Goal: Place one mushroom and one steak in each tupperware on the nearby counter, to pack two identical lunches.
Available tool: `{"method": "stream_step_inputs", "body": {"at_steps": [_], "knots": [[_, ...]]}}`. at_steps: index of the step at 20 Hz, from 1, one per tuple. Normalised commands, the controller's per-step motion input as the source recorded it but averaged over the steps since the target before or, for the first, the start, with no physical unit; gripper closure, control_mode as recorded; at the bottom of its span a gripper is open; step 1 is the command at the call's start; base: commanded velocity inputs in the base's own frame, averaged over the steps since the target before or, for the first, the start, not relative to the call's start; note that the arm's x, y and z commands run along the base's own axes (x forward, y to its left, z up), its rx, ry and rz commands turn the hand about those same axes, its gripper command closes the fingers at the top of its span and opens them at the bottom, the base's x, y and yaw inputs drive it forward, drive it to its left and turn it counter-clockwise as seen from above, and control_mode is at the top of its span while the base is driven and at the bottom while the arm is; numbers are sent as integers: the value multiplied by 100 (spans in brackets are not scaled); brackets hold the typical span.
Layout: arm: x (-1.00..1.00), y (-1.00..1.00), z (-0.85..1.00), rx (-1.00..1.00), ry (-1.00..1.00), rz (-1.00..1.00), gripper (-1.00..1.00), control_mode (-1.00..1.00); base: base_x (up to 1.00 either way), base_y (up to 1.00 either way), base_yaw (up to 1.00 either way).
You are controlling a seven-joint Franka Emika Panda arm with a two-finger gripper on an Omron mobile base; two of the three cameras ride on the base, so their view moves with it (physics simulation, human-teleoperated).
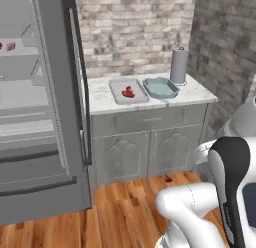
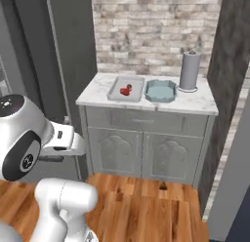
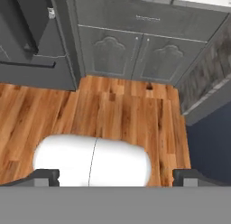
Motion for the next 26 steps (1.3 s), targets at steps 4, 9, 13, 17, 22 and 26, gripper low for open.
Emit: {"method": "stream_step_inputs", "body": {"at_steps": [4,9,13,17,22,26], "knots": [[0,0,0,0,0,0,-100,100,-67,100,0],[0,0,0,0,0,0,-100,100,-47,100,-2],[0,0,0,0,0,0,-100,100,-19,100,-2],[0,0,0,0,0,0,-100,100,-1,100,-1],[0,0,0,0,0,0,-100,100,31,65,-3],[0,0,0,0,0,0,-100,100,47,0,-8]]}}
